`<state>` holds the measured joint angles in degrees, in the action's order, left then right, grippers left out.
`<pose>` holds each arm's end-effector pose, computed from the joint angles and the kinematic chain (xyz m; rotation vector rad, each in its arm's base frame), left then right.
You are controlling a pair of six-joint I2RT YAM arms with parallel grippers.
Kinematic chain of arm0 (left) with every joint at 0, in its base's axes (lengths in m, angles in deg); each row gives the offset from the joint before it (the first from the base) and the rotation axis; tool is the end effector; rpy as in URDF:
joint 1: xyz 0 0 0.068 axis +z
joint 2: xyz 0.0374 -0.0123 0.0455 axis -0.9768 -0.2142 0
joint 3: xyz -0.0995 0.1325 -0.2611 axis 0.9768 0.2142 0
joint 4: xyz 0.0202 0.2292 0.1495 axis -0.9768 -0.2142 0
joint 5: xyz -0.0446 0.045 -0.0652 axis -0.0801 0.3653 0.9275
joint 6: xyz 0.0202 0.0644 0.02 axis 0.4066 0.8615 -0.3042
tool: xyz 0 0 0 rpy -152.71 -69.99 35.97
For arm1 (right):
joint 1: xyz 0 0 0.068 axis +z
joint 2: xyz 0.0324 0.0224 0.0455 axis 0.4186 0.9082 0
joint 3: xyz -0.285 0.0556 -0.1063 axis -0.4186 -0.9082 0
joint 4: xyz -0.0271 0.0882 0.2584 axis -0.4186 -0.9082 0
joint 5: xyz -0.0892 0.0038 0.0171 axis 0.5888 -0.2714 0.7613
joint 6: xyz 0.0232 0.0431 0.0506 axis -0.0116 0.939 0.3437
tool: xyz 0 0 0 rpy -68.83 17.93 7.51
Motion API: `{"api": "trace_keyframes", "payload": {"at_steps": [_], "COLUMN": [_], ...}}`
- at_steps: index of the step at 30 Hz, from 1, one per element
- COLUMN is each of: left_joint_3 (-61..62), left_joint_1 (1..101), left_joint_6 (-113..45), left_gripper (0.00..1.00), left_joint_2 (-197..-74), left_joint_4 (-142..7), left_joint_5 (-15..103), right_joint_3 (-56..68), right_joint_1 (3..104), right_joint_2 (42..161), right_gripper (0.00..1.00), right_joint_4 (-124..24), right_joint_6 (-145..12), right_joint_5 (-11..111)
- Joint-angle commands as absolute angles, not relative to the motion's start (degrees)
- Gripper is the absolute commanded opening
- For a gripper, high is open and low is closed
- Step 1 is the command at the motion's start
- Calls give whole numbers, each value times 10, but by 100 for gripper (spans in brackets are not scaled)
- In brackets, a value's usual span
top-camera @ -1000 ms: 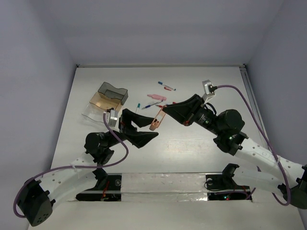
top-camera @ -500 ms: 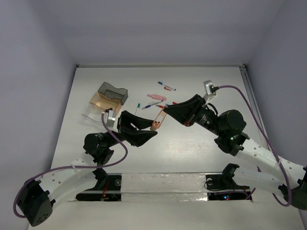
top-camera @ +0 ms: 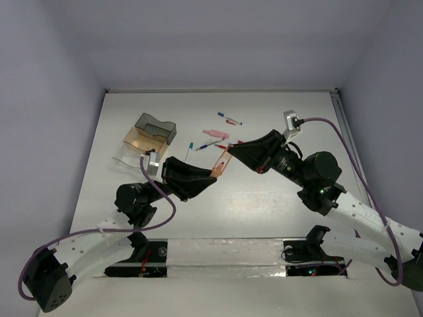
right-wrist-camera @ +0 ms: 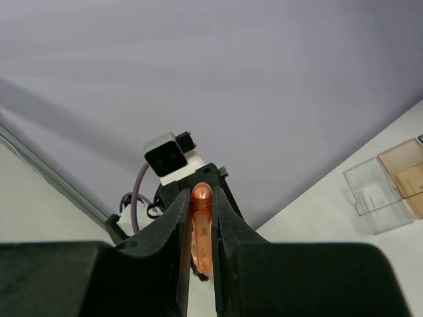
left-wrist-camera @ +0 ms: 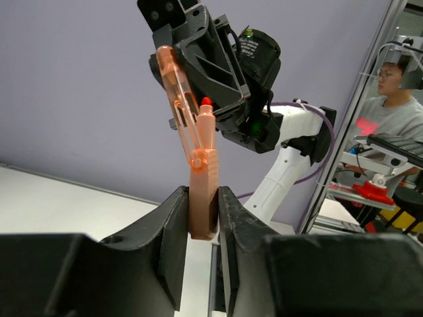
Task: Sort the stationery into containers
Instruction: Close the pen cap on the pen.
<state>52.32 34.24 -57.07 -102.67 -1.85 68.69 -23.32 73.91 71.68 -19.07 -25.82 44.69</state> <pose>0.0850 -0.1237 0.3618 0.6697 0.7908 -1.4730 0.1277 0.1680 0.4427 -0.2543 1.2710 1.6082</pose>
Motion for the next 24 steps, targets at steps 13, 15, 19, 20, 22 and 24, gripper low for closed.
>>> {"api": "trace_keyframes", "payload": {"at_steps": [13,15,19,20,22,24], "left_joint_3": [489,481,469,469,469,469], "left_joint_1": [344,344,344,344,344,344], "left_joint_6": [-565,-565,-575,-578,-580,-584], "left_gripper": [0,0,0,0,0,0], "left_joint_2": [-1010,-1004,-1000,-997,-995,-995], "left_joint_4": [-60,-83,-112,-113,-112,-113], "left_joint_5": [654,641,623,620,615,610], "right_joint_3": [-197,-192,-194,-199,-201,-205], "right_joint_1": [731,731,731,731,731,731], "right_joint_2": [730,736,742,743,743,745], "right_gripper": [0,0,0,0,0,0], "right_joint_4": [-229,-246,-260,-260,-262,-263], "right_joint_6": [-308,-316,-332,-337,-340,-345], "right_joint_5": [471,470,469,469,469,468]}}
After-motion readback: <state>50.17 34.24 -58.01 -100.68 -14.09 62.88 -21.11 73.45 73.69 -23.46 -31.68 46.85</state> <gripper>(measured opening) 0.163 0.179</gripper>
